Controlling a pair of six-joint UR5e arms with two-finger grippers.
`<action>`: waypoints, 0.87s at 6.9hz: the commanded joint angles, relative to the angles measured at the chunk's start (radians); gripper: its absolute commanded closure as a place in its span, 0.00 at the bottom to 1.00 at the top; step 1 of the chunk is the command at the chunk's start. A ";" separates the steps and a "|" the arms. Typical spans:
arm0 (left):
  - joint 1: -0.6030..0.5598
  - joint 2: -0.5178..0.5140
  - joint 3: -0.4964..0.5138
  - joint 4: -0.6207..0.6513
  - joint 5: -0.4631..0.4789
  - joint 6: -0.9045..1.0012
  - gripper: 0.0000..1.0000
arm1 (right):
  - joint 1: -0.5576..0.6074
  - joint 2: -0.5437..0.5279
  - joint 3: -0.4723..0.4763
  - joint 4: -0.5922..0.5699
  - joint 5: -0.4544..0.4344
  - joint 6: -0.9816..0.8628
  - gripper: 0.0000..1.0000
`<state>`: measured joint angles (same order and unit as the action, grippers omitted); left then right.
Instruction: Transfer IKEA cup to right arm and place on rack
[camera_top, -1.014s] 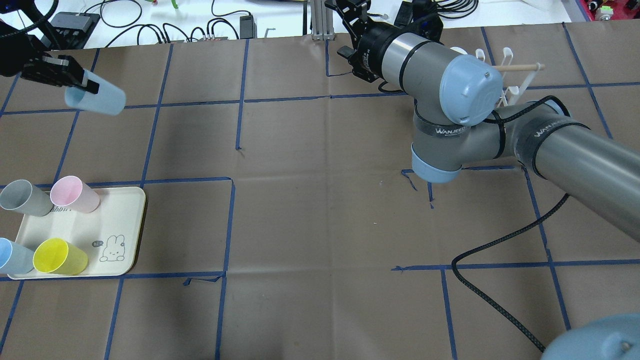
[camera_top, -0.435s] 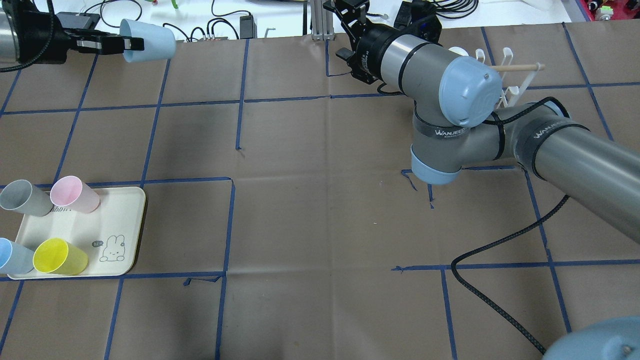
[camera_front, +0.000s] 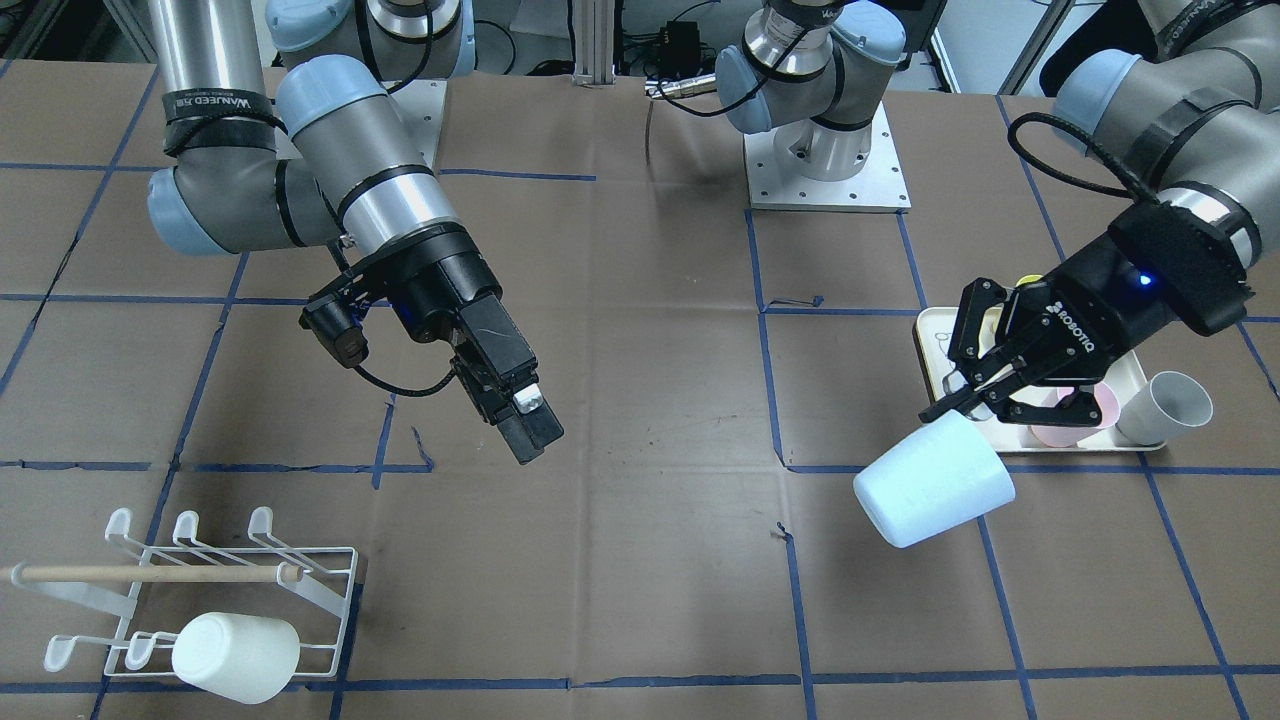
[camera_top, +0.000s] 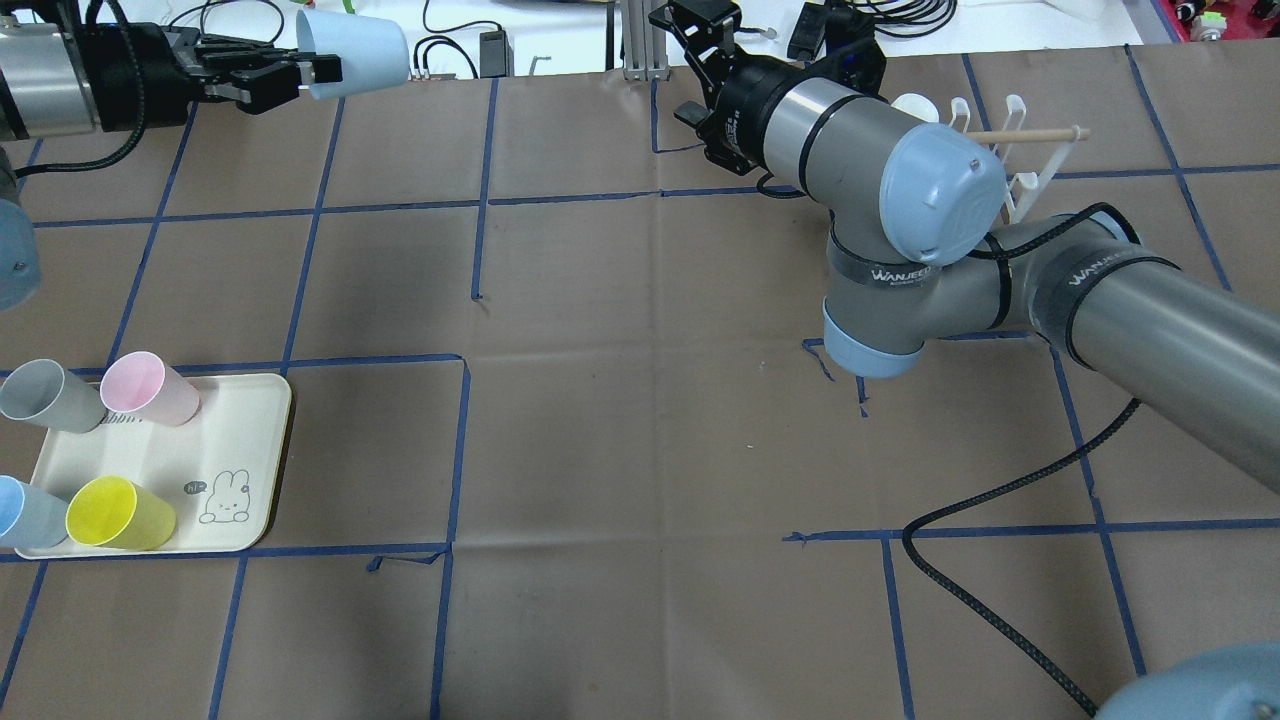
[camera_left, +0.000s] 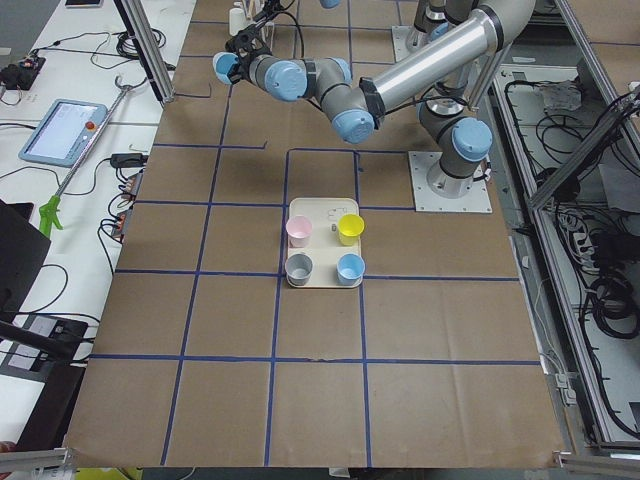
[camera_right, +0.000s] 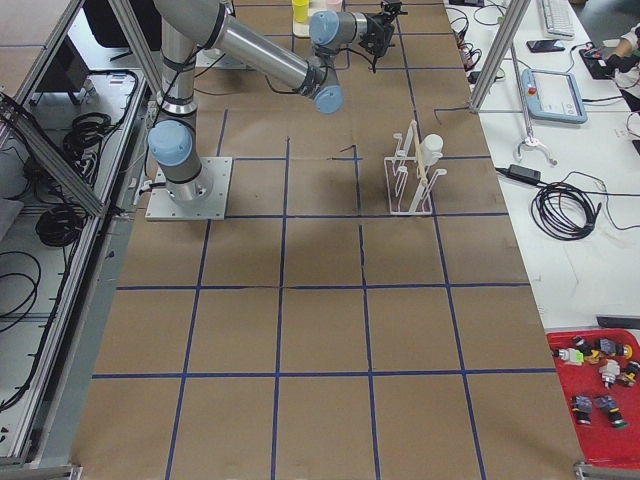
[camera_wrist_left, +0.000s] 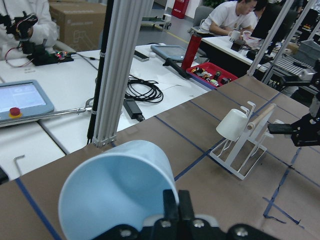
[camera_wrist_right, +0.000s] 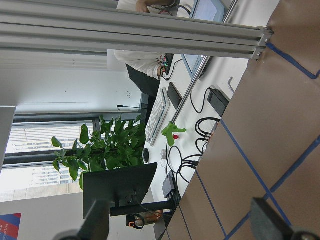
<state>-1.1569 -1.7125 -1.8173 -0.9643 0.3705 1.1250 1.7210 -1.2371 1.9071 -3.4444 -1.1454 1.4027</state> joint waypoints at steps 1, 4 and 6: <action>-0.004 -0.001 -0.107 0.009 -0.118 0.152 1.00 | 0.002 -0.002 0.041 -0.009 0.015 0.194 0.00; -0.007 -0.154 -0.014 0.059 -0.200 0.022 1.00 | 0.003 -0.002 0.053 -0.038 0.016 0.246 0.00; -0.032 -0.232 0.087 0.317 -0.191 -0.299 1.00 | 0.003 0.001 0.047 -0.038 0.015 0.243 0.00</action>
<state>-1.1712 -1.9014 -1.7646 -0.7815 0.1842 0.9617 1.7241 -1.2385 1.9574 -3.4823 -1.1297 1.6468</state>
